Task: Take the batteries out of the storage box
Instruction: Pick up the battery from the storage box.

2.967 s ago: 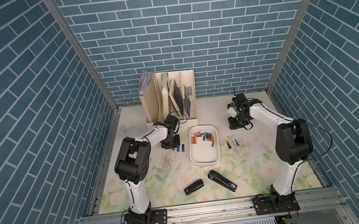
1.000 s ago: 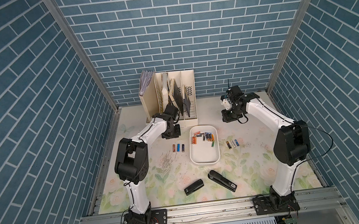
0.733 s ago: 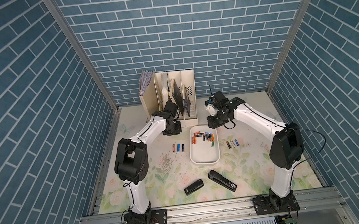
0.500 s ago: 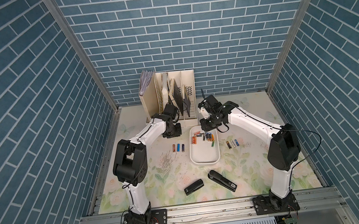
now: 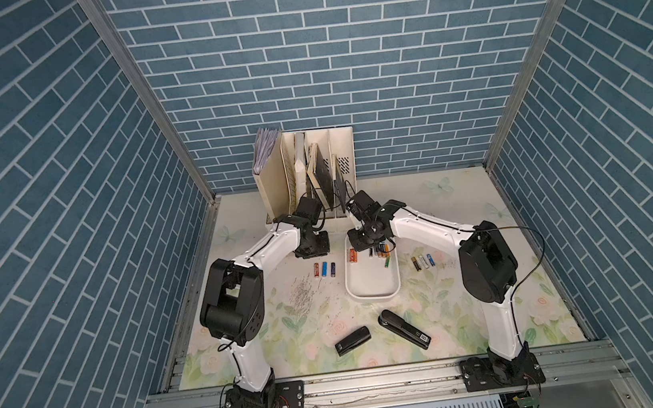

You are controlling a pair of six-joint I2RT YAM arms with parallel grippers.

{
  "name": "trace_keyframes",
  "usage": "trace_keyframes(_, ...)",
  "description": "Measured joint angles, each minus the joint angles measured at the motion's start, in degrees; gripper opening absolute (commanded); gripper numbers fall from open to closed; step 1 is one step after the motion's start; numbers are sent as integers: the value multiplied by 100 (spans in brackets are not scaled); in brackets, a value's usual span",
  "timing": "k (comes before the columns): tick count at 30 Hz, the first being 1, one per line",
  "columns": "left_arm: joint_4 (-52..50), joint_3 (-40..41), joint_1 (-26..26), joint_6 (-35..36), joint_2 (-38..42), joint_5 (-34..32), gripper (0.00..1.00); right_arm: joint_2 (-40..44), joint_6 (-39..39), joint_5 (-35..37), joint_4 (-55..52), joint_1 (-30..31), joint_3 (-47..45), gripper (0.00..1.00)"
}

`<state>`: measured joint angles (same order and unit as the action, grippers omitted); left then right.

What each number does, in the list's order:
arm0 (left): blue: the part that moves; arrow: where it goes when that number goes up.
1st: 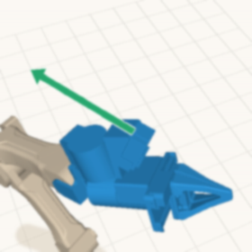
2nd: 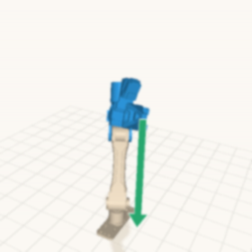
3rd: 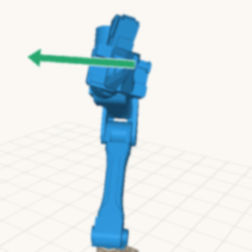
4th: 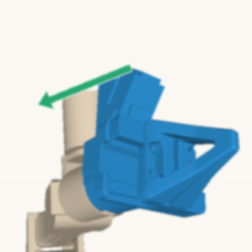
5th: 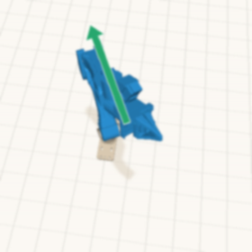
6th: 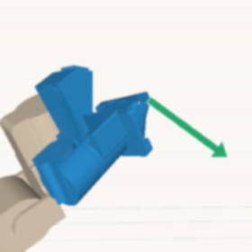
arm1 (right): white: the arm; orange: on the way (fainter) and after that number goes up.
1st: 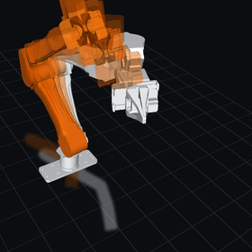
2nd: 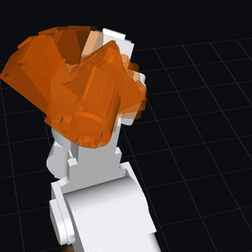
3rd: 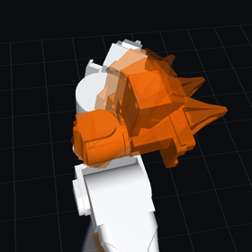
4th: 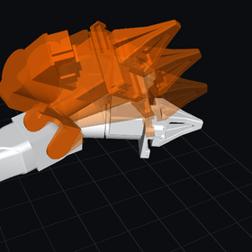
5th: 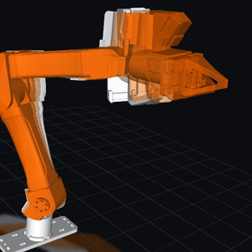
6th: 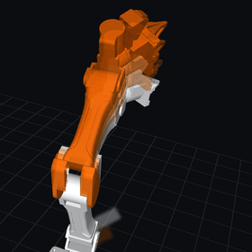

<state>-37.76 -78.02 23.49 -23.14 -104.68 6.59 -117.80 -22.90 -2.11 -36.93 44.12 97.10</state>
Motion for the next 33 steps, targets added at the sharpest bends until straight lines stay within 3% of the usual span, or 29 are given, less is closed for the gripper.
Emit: trace_keyframes(33,166,190,61,-2,0,63,35,-688,-90,120,446,-2,-149,25)
